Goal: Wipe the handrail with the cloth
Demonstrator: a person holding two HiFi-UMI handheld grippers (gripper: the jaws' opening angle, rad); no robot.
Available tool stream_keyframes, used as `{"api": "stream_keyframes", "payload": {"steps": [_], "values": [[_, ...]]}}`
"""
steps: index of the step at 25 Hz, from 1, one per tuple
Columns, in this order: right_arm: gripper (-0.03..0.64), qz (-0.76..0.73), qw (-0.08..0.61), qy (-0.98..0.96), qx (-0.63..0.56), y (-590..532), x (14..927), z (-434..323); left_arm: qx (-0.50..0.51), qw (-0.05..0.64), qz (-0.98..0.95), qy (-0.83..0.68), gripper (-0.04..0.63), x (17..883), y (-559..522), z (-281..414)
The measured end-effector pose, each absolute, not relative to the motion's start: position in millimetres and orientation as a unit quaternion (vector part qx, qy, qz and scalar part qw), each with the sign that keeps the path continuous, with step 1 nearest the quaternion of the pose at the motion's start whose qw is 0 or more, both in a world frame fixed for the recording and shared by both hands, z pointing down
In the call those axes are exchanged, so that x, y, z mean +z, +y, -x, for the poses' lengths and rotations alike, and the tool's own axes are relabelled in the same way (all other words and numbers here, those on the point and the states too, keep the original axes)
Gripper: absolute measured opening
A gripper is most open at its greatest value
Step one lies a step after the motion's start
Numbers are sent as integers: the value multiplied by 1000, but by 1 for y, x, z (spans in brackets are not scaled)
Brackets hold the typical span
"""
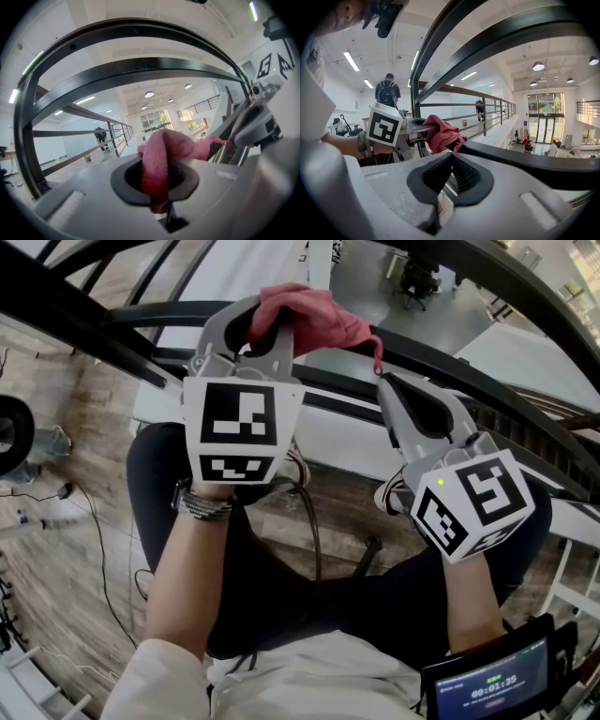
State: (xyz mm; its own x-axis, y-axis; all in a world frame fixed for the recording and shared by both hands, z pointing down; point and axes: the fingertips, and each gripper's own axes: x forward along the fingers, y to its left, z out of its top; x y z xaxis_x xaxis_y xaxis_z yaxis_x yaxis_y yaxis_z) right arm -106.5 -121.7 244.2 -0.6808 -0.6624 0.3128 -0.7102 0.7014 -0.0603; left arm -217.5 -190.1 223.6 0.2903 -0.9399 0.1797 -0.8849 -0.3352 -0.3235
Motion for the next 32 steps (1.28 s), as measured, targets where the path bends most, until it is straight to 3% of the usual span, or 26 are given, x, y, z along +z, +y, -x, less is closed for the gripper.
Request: {"api": "stream_keyframes", "payload": {"steps": [32], "values": [[2,-377,139,-911,90,-124,246,105,-174,87,810,553,28,223,-189,198]]}}
